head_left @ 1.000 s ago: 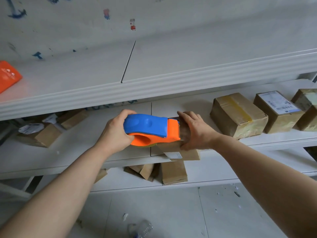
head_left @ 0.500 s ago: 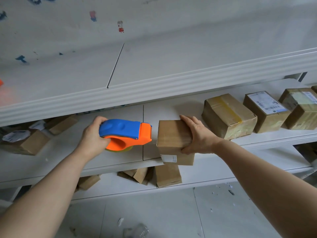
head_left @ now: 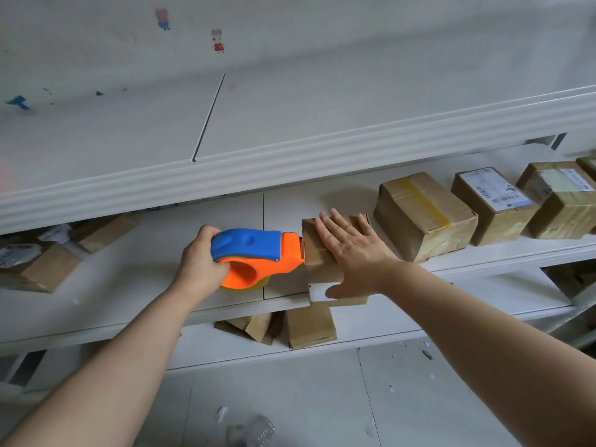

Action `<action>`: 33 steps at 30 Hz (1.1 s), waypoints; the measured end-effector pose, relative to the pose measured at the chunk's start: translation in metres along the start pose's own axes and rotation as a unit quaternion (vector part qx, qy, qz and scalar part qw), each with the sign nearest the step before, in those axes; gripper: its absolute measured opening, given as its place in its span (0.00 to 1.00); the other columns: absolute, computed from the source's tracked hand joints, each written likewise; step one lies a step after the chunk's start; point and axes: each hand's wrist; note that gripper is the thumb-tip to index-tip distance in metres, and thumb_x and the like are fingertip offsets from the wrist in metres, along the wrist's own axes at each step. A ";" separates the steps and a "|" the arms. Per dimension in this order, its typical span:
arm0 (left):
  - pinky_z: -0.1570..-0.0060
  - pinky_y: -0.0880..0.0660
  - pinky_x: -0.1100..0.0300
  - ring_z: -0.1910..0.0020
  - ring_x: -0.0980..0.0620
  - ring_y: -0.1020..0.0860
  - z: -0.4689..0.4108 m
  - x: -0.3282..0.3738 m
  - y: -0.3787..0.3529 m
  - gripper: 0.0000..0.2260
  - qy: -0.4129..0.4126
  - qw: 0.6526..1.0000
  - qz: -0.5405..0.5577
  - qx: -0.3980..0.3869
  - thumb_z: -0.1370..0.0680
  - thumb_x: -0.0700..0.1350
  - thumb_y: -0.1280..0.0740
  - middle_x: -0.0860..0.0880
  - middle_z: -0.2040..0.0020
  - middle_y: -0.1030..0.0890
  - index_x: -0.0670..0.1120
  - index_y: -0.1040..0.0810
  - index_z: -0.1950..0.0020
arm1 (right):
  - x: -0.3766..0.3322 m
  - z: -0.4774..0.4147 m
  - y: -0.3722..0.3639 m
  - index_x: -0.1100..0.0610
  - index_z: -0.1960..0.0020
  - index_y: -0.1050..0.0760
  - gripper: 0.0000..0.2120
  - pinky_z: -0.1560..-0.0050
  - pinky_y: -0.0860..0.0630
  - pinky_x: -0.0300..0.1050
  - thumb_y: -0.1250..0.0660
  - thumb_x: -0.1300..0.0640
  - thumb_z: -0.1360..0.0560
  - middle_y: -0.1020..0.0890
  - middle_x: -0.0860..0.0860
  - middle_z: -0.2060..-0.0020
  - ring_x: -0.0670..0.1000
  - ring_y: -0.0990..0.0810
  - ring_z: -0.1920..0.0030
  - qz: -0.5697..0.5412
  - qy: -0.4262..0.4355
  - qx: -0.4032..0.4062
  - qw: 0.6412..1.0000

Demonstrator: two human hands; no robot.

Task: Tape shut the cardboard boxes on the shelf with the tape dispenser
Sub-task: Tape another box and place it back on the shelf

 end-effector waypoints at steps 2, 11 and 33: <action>0.63 0.31 0.59 0.56 0.47 0.25 0.001 -0.002 0.000 0.18 0.006 1.000 0.001 -0.001 0.32 0.30 0.34 0.47 0.55 0.23 0.44 0.30 0.46 | -0.002 -0.001 0.003 0.56 0.24 0.71 0.59 0.26 0.64 0.62 0.36 0.29 0.33 0.66 0.52 0.23 0.53 0.70 0.25 -0.001 0.000 -0.020 1.000; 0.63 0.30 0.61 0.55 0.47 0.24 0.010 -0.009 0.003 0.19 0.004 1.000 0.020 -0.009 0.32 0.29 0.35 0.48 0.55 0.23 0.46 0.30 0.47 | -0.027 -0.023 0.020 0.54 0.23 0.68 0.53 0.30 0.58 0.73 0.35 0.39 0.30 0.59 0.58 0.23 0.61 0.62 0.23 -0.011 -0.040 -0.044 0.998; 0.51 0.24 0.53 0.48 0.49 0.24 -0.015 0.072 -0.045 0.28 -0.096 0.992 -0.039 -0.069 0.33 0.35 0.31 0.51 0.45 0.23 0.55 0.31 0.37 | 0.035 -0.004 -0.049 0.51 0.22 0.58 0.62 0.25 0.46 0.57 0.24 0.46 0.44 0.37 0.48 0.26 0.51 0.39 0.26 -0.395 -0.093 0.050 0.912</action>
Point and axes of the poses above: each hand's wrist, its own z-axis away from the middle knuckle, its own y-axis out of the back of the hand, x = y × z
